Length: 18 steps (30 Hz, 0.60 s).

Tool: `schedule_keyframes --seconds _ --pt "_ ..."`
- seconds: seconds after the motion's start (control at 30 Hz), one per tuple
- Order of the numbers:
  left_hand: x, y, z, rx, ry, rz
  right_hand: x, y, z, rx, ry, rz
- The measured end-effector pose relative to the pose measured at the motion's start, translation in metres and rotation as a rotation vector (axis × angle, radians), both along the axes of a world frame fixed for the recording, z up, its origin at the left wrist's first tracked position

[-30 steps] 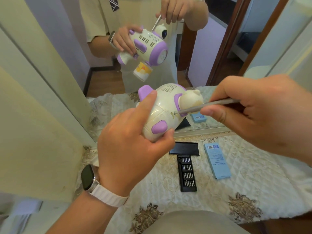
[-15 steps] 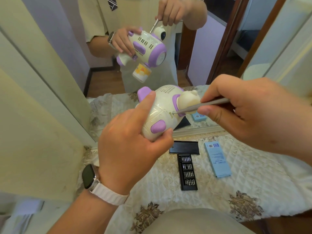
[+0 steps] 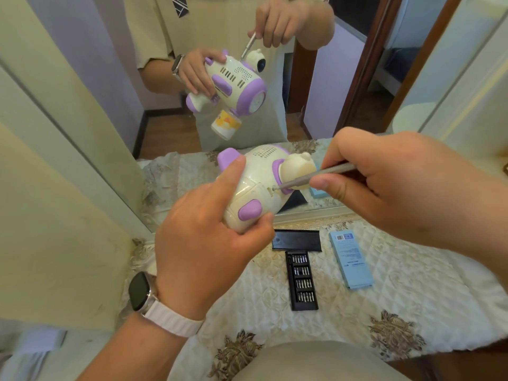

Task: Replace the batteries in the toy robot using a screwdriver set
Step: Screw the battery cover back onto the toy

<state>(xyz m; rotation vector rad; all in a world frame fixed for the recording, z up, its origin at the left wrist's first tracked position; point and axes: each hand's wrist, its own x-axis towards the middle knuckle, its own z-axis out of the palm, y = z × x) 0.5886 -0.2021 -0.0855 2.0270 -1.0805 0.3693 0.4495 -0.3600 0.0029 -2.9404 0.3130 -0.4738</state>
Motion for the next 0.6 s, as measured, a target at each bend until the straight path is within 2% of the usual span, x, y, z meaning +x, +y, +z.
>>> schedule_keyframes --seconds 0.23,0.47,0.6 --pt "-0.002 -0.004 -0.002 -0.003 0.03 -0.015 -0.002 -0.006 -0.003 0.139 0.066 0.043" --pt "0.003 -0.003 -0.004 0.004 0.035 0.022 0.009 -0.008 -0.003 -0.033 0.006 0.025" --pt "0.005 -0.002 -0.006 0.01 0.047 0.038 0.013 -0.011 -0.006 0.013 0.029 0.053"
